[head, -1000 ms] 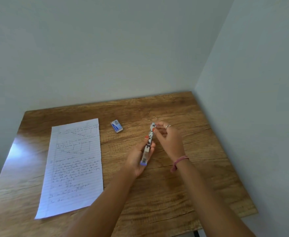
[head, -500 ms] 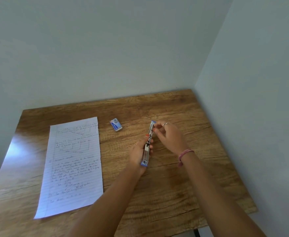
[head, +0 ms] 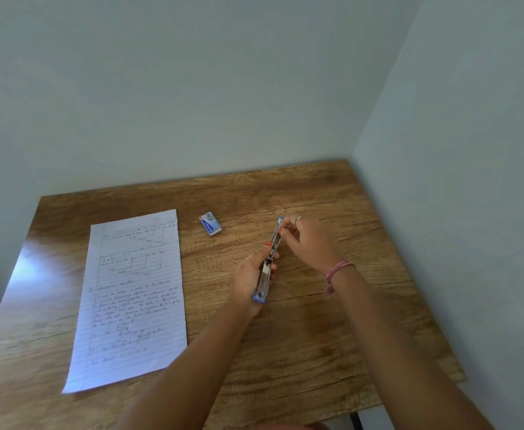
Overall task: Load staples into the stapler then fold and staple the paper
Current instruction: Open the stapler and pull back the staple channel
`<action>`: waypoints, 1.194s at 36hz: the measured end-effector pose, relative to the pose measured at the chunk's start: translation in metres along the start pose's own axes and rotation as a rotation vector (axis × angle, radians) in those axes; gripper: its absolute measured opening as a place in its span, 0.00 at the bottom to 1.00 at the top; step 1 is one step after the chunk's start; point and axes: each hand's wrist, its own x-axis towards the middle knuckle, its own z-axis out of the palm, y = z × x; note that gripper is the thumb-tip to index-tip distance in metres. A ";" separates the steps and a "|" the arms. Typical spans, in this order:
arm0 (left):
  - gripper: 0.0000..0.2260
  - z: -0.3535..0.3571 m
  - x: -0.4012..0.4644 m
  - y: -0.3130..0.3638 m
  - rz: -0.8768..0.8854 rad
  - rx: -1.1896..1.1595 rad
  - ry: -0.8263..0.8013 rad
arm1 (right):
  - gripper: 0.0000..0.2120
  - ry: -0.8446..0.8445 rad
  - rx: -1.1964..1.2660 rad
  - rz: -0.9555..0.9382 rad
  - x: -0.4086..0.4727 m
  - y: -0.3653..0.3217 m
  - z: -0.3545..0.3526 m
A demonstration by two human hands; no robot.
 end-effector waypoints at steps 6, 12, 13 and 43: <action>0.09 0.001 -0.002 0.001 -0.003 -0.035 -0.004 | 0.06 -0.032 0.061 0.015 -0.011 -0.007 0.005; 0.09 0.006 -0.005 0.001 0.003 -0.118 -0.014 | 0.02 -0.057 0.162 0.039 -0.015 -0.011 0.005; 0.09 0.007 -0.005 0.002 0.001 -0.127 -0.011 | 0.01 -0.060 0.194 0.049 -0.016 -0.011 0.005; 0.09 0.006 -0.002 0.002 -0.014 -0.156 -0.031 | 0.18 0.086 0.009 -0.020 -0.041 -0.022 0.026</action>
